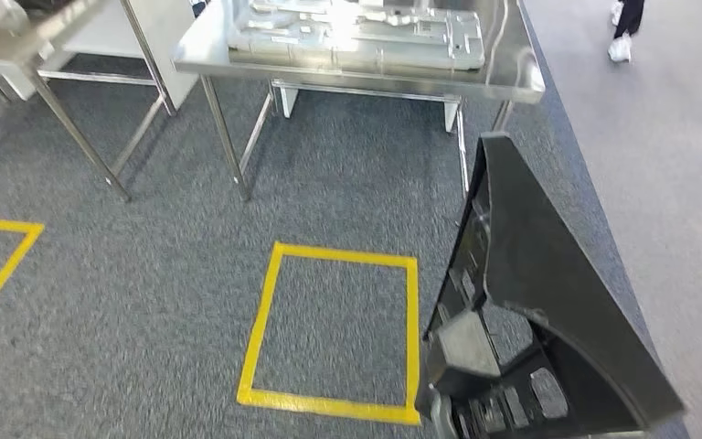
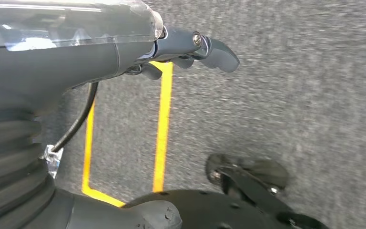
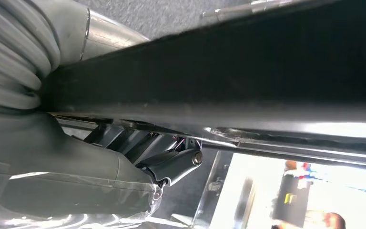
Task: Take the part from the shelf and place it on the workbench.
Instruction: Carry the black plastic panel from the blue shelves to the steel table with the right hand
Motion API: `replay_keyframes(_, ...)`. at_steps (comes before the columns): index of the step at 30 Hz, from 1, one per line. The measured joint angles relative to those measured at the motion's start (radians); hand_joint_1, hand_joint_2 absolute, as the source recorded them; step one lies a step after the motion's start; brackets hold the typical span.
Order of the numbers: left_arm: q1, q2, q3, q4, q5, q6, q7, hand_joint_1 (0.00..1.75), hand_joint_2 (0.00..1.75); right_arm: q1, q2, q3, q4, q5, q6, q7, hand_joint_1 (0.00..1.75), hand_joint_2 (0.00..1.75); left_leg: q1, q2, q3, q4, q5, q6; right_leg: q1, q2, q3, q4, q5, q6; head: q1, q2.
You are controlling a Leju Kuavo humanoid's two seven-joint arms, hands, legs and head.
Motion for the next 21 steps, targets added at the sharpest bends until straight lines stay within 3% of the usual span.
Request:
replay_keyframes(1, 0.000, 0.000, 0.000, 0.000, -0.001, 0.000, 0.001, 0.00, 1.75, 0.001, 0.000, 0.001, 0.001, 0.001, -0.003, 0.005, 1.75, 1.75, -0.002, 0.001, 0.012, -0.001, -0.007, -0.008, 0.002, 0.000, 0.001, -0.012, 0.015, -0.009, 0.000, 0.000)
replay_keyframes(3, -0.002, 0.001, 0.000, 0.000, -0.002, -0.001, 0.002, 0.00, 1.75, 0.001, -0.001, 0.004, 0.002, 0.004, -0.005, 0.010, 1.75, 1.75, -0.002, 0.003, 0.019, 0.018, 0.007, -0.022, 0.002, 0.008, 0.022, -0.018, -0.002, -0.026, -0.003, 0.000)
replay_keyframes(4, -0.003, 0.001, 0.000, 0.000, -0.002, -0.002, 0.001, 0.00, 1.75, 0.001, -0.002, 0.005, 0.002, 0.004, -0.005, 0.011, 1.75, 1.75, -0.001, 0.003, 0.006, 0.058, 0.024, -0.026, 0.000, 0.010, 0.038, -0.026, -0.010, -0.035, -0.005, 0.000)
replay_keyframes(6, -0.006, 0.002, 0.000, 0.000, -0.002, -0.006, 0.001, 0.00, 1.75, 0.000, -0.002, 0.009, 0.002, 0.004, -0.004, 0.015, 1.75, 1.75, 0.001, 0.003, -0.066, 0.176, 0.033, -0.030, 0.000, 0.010, 0.075, -0.040, -0.027, -0.049, -0.012, 0.000)
replay_keyframes(7, -0.006, 0.002, 0.000, 0.000, -0.003, -0.010, 0.002, 0.00, 1.75, -0.001, -0.002, 0.012, 0.003, 0.006, -0.004, 0.022, 1.75, 1.75, 0.001, 0.003, -0.112, 0.235, 0.012, -0.032, 0.002, 0.010, 0.092, -0.046, -0.038, -0.054, -0.015, 0.000)
replay_keyframes(9, -0.005, 0.003, 0.001, 0.000, -0.004, -0.017, 0.005, 0.00, 1.75, -0.003, -0.002, 0.018, 0.006, 0.019, -0.009, 0.048, 1.75, 1.75, -0.001, 0.003, -0.192, 0.295, -0.073, -0.031, 0.006, 0.010, 0.125, -0.052, -0.062, -0.058, -0.016, 0.000)
replay_keyframes(10, -0.004, 0.003, 0.002, 0.000, -0.004, -0.020, 0.007, 0.00, 1.75, -0.004, -0.002, 0.022, 0.008, 0.026, -0.014, 0.061, 1.75, 1.75, -0.002, 0.003, -0.218, 0.292, -0.108, -0.028, 0.008, 0.011, 0.144, -0.053, -0.076, -0.059, -0.016, 0.000)
replay_keyframes(11, -0.003, 0.003, 0.003, 0.000, -0.005, -0.023, 0.008, 0.00, 1.75, -0.005, -0.002, 0.025, 0.012, 0.029, -0.020, 0.070, 1.75, 1.75, -0.005, 0.003, -0.235, 0.269, -0.117, -0.023, 0.010, 0.012, 0.164, -0.054, -0.091, -0.058, -0.016, 0.000)
replay_keyframes(12, -0.002, 0.003, 0.004, 0.000, -0.006, -0.026, 0.010, 0.00, 1.75, -0.006, -0.002, 0.029, 0.016, 0.029, -0.024, 0.074, 1.75, 1.75, -0.009, 0.003, -0.245, 0.228, -0.088, -0.015, 0.013, 0.012, 0.183, -0.054, -0.107, -0.058, -0.017, 0.000)
replay_keyframes(14, 0.002, 0.004, 0.010, -0.001, -0.008, -0.031, 0.013, 0.00, 1.75, -0.011, -0.002, 0.035, 0.027, 0.031, -0.029, 0.074, 1.75, 1.75, -0.020, 0.002, -0.254, 0.137, 0.055, 0.008, 0.017, 0.014, 0.216, -0.054, -0.136, -0.055, -0.016, 0.000)
replay_keyframes(15, 0.004, 0.005, 0.013, -0.002, -0.009, -0.032, 0.016, 0.00, 1.75, -0.013, -0.002, 0.038, 0.033, 0.033, -0.030, 0.075, 1.75, 1.75, -0.026, 0.002, -0.251, 0.109, 0.112, 0.016, 0.018, 0.017, 0.227, -0.055, -0.149, -0.050, -0.015, 0.000)
replay_keyframes(16, 0.005, 0.005, 0.016, -0.002, -0.011, -0.033, 0.017, 0.00, 1.75, -0.015, -0.002, 0.041, 0.038, 0.036, -0.032, 0.075, 1.75, 1.75, -0.030, 0.001, -0.248, 0.093, 0.143, 0.023, 0.018, 0.019, 0.238, -0.053, -0.158, -0.044, -0.015, 0.000)
replay_keyframes(19, -0.001, 0.003, 0.019, -0.003, -0.014, -0.033, 0.021, 0.00, 1.75, -0.020, -0.002, 0.047, 0.044, 0.049, -0.038, 0.081, 1.75, 1.75, -0.028, -0.003, -0.208, 0.065, 0.131, 0.036, 0.017, 0.018, 0.242, -0.011, -0.144, -0.024, -0.015, 0.000)
replay_keyframes(21, -0.004, 0.002, 0.020, -0.003, -0.015, -0.034, 0.021, 0.00, 1.75, -0.025, -0.002, 0.049, 0.046, 0.060, -0.040, 0.087, 1.75, 1.75, -0.023, -0.005, -0.170, 0.043, 0.123, 0.044, 0.015, 0.016, 0.189, 0.077, -0.141, -0.013, -0.013, 0.000)
